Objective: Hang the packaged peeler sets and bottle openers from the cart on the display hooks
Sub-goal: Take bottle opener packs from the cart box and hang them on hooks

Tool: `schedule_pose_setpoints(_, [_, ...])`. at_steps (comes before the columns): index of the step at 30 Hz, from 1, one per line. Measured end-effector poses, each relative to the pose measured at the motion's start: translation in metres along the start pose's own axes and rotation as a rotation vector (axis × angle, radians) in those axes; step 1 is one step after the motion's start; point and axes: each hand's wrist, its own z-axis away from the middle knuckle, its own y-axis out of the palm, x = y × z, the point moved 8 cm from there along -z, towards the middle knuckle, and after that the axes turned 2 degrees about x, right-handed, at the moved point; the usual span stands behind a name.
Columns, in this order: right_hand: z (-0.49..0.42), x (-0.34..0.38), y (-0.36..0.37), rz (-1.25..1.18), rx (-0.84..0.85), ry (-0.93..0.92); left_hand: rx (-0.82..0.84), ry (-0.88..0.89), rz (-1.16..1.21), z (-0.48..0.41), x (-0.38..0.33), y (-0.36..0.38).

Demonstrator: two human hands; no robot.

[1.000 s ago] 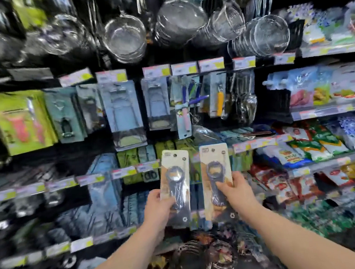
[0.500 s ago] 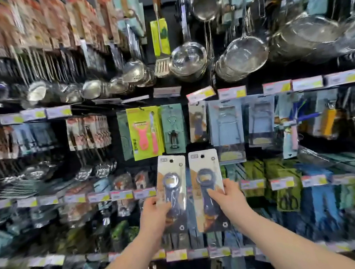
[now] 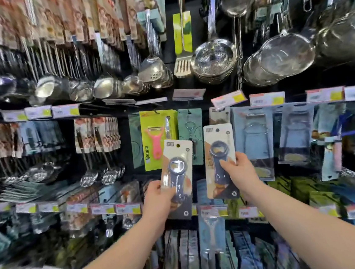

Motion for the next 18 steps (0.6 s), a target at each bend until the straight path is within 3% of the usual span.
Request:
schedule_pose_setpoints(11, [-0.106, -0.009, -0.024, 0.031, -0.019, -0.068, 0.008, 0.013, 0.035, -0.106, 0.006, 0.082])
schedule_pose_setpoints(18, [-0.144, -0.018, -0.024, -0.017, -0.001, -0.107, -0.018, 0.039, 0.095, -0.140, 0.012, 0.097])
